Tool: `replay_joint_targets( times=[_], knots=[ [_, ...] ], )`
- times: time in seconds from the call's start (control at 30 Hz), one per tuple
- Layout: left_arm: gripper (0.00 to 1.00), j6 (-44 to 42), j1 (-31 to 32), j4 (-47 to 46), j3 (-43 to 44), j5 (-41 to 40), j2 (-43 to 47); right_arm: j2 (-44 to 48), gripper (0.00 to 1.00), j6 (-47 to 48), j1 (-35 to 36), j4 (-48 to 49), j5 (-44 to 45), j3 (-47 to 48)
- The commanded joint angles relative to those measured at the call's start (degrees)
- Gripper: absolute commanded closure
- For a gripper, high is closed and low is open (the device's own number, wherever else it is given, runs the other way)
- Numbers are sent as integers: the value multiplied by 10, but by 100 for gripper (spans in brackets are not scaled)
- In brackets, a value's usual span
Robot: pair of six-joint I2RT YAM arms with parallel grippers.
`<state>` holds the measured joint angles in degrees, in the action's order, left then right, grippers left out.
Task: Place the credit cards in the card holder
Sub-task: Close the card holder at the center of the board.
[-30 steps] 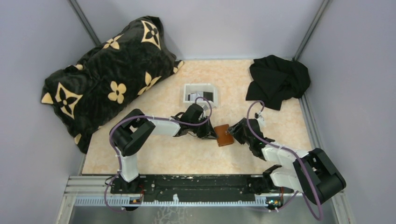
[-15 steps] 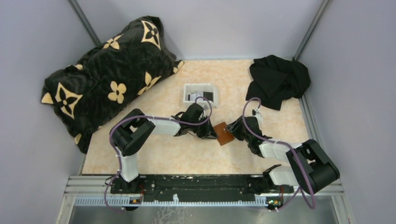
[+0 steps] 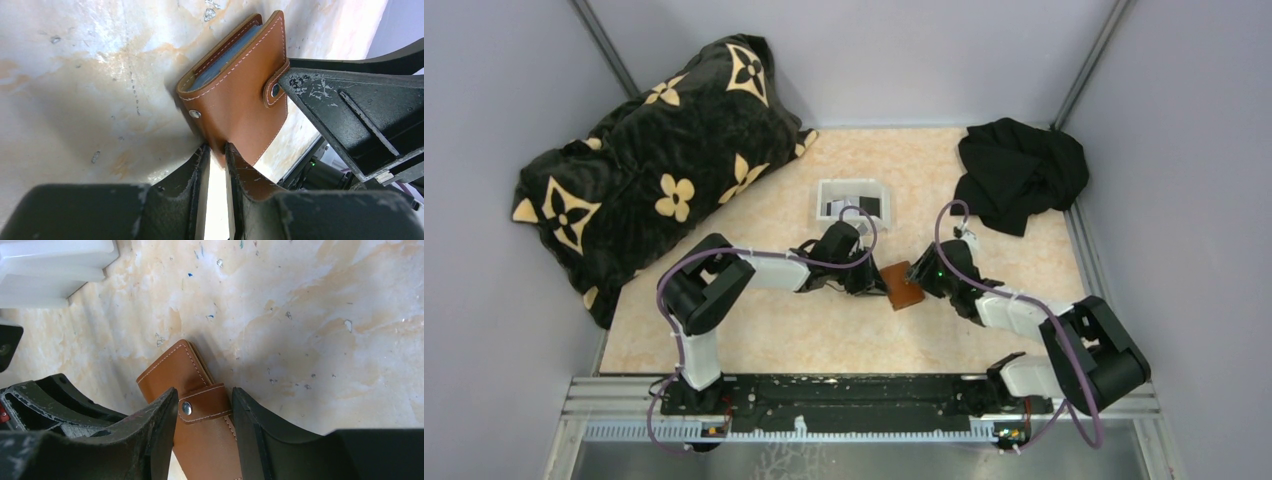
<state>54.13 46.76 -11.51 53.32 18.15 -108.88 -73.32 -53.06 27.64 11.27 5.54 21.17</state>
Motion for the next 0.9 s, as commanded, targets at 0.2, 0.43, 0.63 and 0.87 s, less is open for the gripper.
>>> replay_joint_targets(
  times=[0.2,0.43,0.63,0.87],
  knots=[
    [74,-49,-19,101,-34,-106,-15,-60,54,47,0,-177,31,8],
    [74,-58,-20,111,-30,-112,-12,-72,54,29,0,-200,34,38],
    [74,-65,-20,110,-25,-102,-25,-99,55,34,0,-215,32,70],
    [74,-70,-23,108,-20,-101,-30,-104,57,28,0,-202,12,48]
  ],
)
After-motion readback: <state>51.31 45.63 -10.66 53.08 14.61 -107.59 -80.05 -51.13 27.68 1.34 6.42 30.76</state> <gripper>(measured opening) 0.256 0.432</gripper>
